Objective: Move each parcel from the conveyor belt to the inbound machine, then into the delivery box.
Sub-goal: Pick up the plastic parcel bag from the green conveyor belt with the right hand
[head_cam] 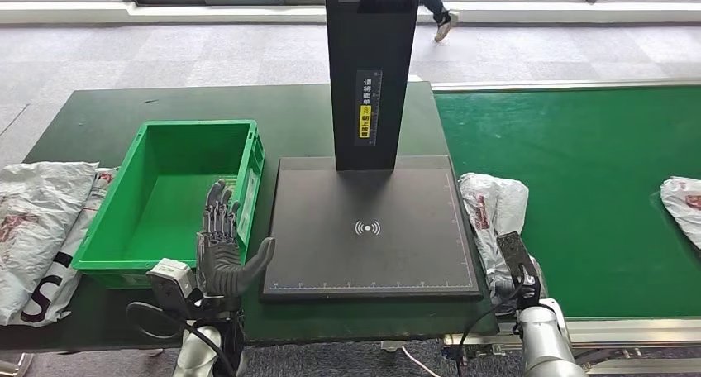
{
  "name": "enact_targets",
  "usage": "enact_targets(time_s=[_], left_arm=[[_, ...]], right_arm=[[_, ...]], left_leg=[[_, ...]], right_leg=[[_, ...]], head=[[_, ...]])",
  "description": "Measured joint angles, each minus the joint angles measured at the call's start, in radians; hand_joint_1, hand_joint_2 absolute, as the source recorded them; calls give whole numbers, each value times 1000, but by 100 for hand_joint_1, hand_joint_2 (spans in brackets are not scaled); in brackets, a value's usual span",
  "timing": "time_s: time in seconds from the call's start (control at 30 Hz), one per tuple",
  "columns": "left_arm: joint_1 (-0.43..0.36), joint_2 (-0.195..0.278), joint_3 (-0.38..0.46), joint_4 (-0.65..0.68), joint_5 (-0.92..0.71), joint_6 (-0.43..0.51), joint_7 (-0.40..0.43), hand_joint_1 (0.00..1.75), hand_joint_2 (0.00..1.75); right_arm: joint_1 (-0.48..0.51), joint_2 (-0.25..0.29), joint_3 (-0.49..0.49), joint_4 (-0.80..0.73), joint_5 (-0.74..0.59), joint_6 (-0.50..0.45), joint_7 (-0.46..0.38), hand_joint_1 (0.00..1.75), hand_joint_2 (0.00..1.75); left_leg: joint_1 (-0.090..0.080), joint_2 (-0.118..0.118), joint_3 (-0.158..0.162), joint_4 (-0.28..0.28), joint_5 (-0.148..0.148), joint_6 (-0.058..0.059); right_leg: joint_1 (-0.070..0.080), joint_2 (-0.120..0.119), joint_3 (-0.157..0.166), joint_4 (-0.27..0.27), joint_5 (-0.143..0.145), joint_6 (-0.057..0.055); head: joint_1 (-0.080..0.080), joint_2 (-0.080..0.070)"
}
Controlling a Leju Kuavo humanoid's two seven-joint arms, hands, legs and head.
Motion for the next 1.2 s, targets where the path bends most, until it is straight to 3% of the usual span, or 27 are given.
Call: enact_targets(time_s=[0.37,0.6,0.73,0.83,0.93,1.07,1.2], left_arm=[[0,0,0,2,0,15,0,0,175],[2,0,0,2,0,27,0,0,175],[13,0,0,-8,-2,47,0,0,175],[29,0,0,-22,-6,61,-1,0,175],[40,0,0,-30,-6,63,-1,0,175],[43,1,0,-33,-6,60,-1,0,175],[43,1,0,-34,-6,59,0,0,175]], right_arm=[[3,0,30,1,-25,9,-22,175,175],[14,7,31,1,-55,-17,-82,175,175],[21,26,20,-20,-176,-81,-173,175,175],[61,75,9,-141,-355,-161,-225,175,175],[146,153,39,-374,-497,-250,-237,175,175],[247,228,135,-639,-546,-337,-238,175,175],[277,254,185,-765,-551,-346,-237,175,175]], left_leg=[[1,1,9,0,0,0],[1,0,7,0,0,1],[0,0,4,0,1,1],[0,-4,-1,0,2,1],[0,-9,-3,0,3,1],[1,-10,-3,0,1,-1],[0,-9,-4,0,0,-1]], right_leg=[[0,1,1,-1,1,1],[0,0,0,-1,1,1],[-1,0,-3,-1,1,1],[-1,-3,-7,0,1,1],[0,-9,-8,0,-1,0],[0,-9,-9,1,-4,-1],[-1,-9,-10,1,-4,0]], head=[[0,0],[0,0],[0,0],[0,0],[0,0],[0,0],[0,0]])
